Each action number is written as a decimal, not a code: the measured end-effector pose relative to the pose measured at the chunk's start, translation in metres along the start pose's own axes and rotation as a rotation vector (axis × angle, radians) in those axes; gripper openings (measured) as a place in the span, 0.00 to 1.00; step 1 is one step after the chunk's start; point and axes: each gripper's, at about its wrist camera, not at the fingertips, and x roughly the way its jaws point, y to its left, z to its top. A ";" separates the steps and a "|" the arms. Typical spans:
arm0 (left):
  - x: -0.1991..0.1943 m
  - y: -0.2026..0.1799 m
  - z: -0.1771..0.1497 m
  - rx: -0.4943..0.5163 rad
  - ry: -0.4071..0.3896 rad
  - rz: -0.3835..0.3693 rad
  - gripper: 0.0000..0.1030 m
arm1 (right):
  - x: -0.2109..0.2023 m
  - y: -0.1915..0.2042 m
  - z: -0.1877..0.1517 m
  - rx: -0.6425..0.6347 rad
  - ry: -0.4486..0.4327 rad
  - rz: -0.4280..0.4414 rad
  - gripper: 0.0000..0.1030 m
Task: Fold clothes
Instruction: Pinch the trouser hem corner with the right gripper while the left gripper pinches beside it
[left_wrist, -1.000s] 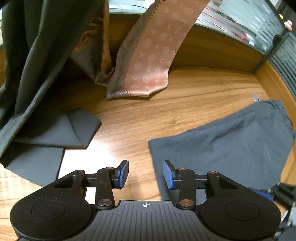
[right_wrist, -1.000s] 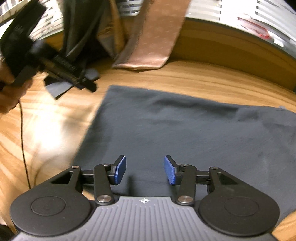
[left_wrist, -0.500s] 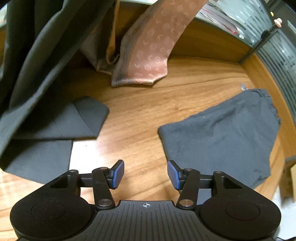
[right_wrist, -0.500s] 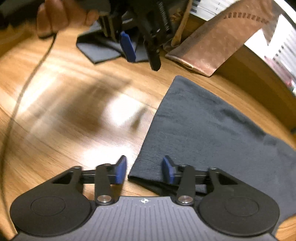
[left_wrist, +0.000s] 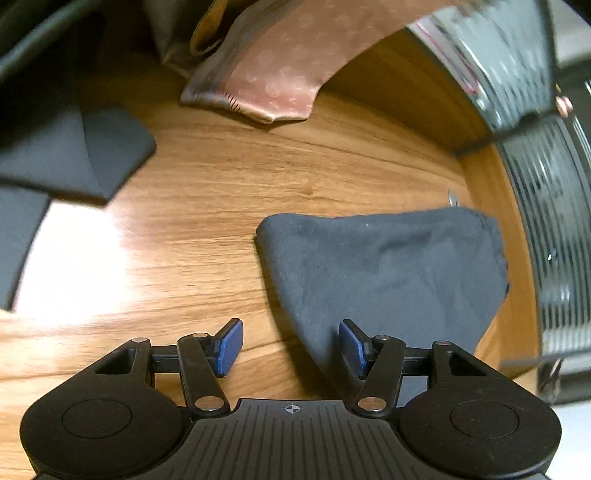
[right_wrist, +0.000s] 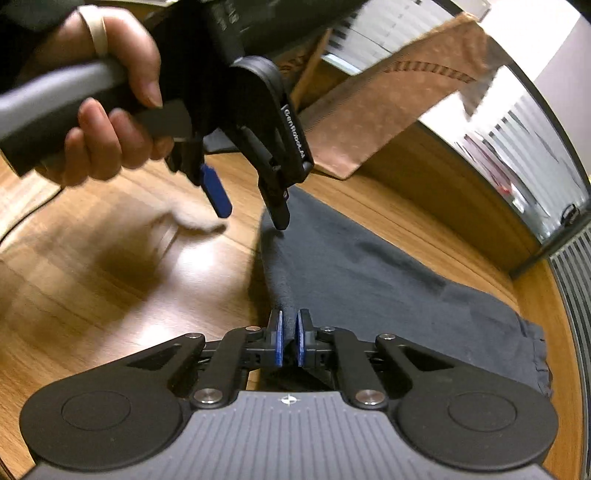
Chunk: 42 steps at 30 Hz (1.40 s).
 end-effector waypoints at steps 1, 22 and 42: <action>0.004 -0.002 0.002 -0.002 0.000 0.004 0.58 | 0.001 -0.004 -0.001 0.015 0.002 0.003 0.08; 0.022 -0.013 0.037 0.039 -0.010 0.068 0.26 | 0.030 0.017 -0.011 0.036 0.018 0.156 0.44; -0.024 -0.028 0.016 0.056 -0.011 0.054 0.13 | -0.023 -0.020 -0.016 0.225 -0.025 0.207 0.06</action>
